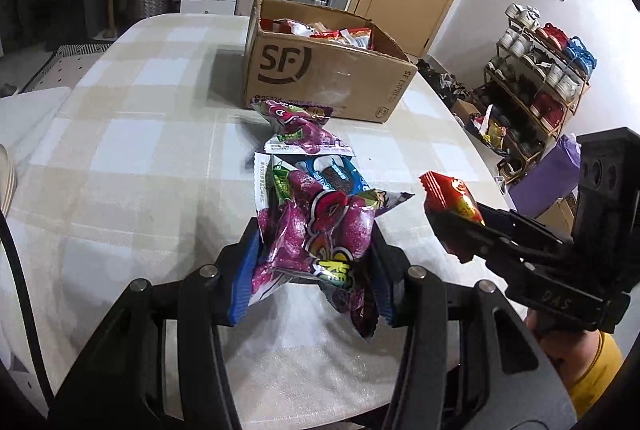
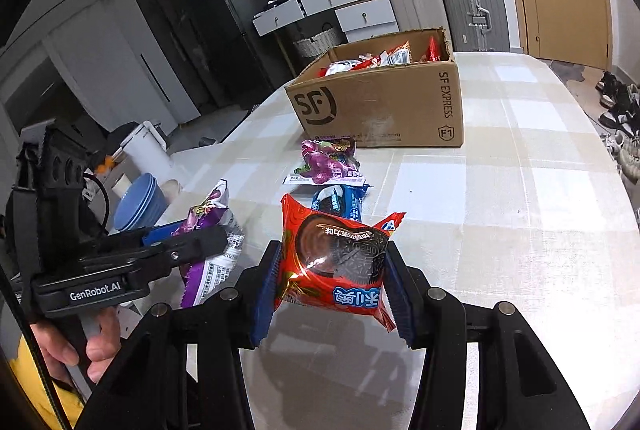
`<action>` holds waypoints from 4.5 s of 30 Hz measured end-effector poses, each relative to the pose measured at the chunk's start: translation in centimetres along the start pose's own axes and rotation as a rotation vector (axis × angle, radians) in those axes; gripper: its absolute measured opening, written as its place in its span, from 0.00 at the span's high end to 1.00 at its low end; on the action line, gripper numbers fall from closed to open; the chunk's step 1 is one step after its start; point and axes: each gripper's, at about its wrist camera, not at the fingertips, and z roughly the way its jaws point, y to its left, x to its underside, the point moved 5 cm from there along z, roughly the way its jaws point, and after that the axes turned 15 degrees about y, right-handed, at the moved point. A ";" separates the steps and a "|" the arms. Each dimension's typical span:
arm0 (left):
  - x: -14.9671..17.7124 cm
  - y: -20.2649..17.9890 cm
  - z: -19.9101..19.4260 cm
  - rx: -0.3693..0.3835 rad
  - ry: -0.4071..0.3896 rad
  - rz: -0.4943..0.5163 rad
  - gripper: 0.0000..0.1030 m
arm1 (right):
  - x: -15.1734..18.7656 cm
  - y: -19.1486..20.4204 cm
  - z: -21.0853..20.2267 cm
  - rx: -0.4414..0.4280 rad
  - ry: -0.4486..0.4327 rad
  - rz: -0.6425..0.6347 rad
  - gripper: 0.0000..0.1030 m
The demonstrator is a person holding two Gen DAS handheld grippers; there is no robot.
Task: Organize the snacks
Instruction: 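Carry the purple candy bags and red Oreo pack over the box with both tools, then open both tools to drop the candy bags and Oreo pack into the box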
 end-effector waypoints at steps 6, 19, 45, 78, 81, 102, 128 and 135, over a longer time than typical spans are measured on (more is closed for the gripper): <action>0.1 0.0 -0.1 0.002 0.002 0.000 0.56 | -0.6 -0.2 0.3 -0.009 -0.007 0.008 0.52; 0.0 -0.2 0.0 -0.001 0.011 0.022 0.55 | -0.7 -0.3 0.0 -0.032 -0.016 0.019 0.52; -18.9 0.5 -4.0 0.028 -0.062 0.002 0.55 | -16.3 -2.5 -4.6 -0.081 -0.135 0.083 0.52; -32.8 1.9 16.2 0.030 0.093 0.051 0.53 | -26.9 -9.7 6.9 -0.018 0.022 0.140 0.52; -32.7 2.0 16.7 0.016 0.098 0.079 0.53 | -26.9 -9.5 7.2 -0.019 0.027 0.136 0.52; -30.3 -1.7 13.3 -0.164 0.000 0.247 0.25 | -26.2 -10.2 7.1 -0.009 0.043 0.193 0.51; -27.9 -2.0 6.3 -0.172 -0.034 0.235 0.25 | -26.4 -8.3 5.2 0.017 0.023 0.158 0.46; -27.8 -2.2 5.9 -0.165 -0.027 0.232 0.25 | -26.8 -8.0 4.3 0.023 -0.004 0.152 0.45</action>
